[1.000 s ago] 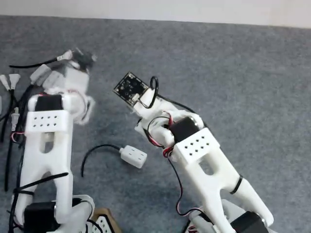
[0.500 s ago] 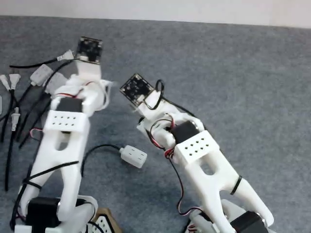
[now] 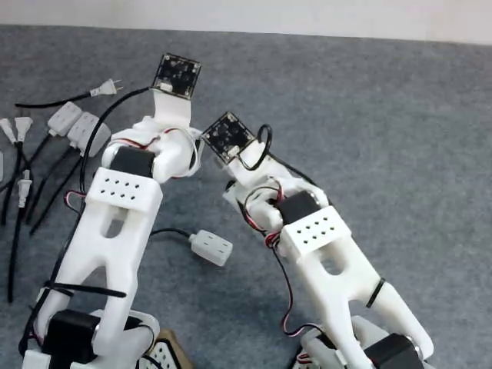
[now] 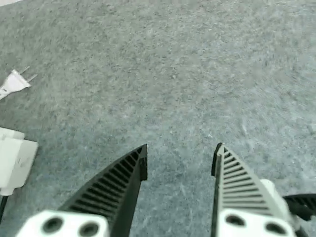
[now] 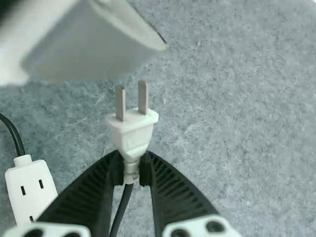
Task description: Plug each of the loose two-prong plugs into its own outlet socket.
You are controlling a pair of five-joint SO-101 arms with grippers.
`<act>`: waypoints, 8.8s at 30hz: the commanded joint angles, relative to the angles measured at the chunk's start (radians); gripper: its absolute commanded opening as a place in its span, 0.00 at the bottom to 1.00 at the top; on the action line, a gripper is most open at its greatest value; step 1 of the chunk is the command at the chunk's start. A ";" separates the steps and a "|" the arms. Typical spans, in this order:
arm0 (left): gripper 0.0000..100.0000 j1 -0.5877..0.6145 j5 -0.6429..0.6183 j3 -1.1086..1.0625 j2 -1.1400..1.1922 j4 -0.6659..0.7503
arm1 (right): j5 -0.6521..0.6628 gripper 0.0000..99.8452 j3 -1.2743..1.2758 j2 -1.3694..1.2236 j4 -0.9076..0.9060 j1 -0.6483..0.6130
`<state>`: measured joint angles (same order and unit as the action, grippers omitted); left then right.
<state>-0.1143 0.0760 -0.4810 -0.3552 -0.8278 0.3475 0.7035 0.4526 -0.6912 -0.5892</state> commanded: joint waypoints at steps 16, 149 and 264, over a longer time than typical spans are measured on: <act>0.23 -0.094 -0.055 0.047 -0.005 -0.035 | -0.161 0.01 0.047 0.004 0.160 -0.007; 0.23 0.461 0.321 -0.288 0.163 0.344 | 1.238 0.01 -1.047 -0.713 -0.989 -0.165; 0.23 0.711 0.172 0.205 0.394 -0.055 | 0.804 0.01 -0.714 -0.754 -0.495 -0.228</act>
<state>0.5838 0.2401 -0.3261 0.0483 -0.8692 1.2390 -0.0069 -0.3161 -1.2313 -0.8500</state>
